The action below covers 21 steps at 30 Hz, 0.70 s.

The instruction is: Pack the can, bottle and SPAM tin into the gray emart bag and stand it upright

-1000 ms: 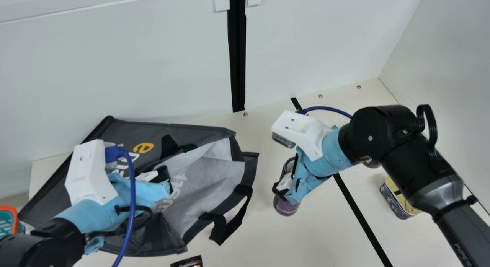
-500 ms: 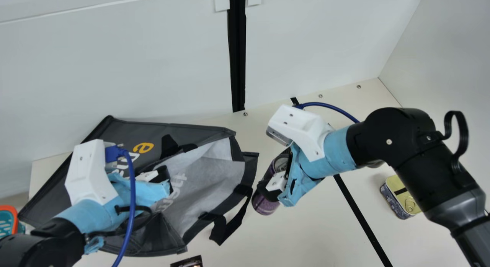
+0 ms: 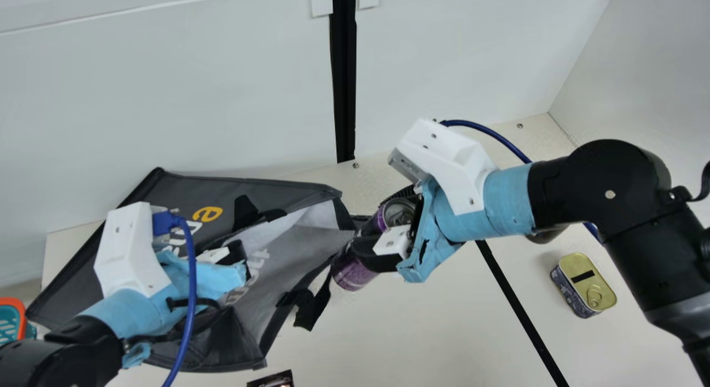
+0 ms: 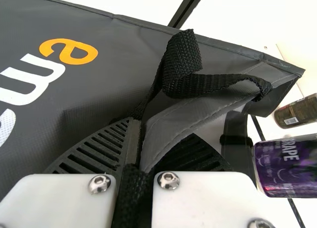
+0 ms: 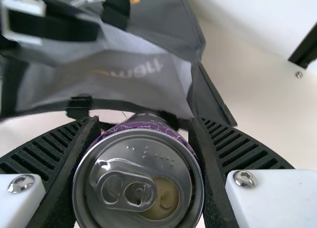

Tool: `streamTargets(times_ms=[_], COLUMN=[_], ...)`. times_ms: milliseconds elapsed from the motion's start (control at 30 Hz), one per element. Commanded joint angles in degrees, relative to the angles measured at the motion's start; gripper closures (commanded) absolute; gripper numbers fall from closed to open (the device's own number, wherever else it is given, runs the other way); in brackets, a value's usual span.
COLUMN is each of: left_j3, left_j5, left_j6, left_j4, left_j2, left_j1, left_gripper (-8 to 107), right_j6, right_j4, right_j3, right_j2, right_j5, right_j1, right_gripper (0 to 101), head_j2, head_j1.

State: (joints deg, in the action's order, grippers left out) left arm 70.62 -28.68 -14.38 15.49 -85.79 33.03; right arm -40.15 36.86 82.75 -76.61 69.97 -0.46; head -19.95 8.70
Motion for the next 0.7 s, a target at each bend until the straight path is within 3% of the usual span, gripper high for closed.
streamTargets(times_ms=[0, 433, 667], left_j3=[0.00, 0.00, 0.00], left_j5=[0.00, 0.00, 0.00], left_j6=[0.00, 0.00, 0.00], left_j4=[0.00, 0.00, 0.00], left_j2=[0.00, 0.00, 0.00], left_j1=[0.00, 0.00, 0.00], left_gripper=[107, 107, 107], right_j6=[0.35, -0.87, -5.83], right_j4=[1.62, 7.14, 10.41], right_j3=[0.29, 1.81, -0.67], right_j2=[0.18, 2.01, 3.68], right_j5=[-0.07, -0.07, -0.07], right_j1=[-0.01, -1.03, -3.76], right_gripper=[101, 101, 101], head_j2=[-0.05, -0.05, -0.05], head_j1=[1.30, 1.30, 1.30])
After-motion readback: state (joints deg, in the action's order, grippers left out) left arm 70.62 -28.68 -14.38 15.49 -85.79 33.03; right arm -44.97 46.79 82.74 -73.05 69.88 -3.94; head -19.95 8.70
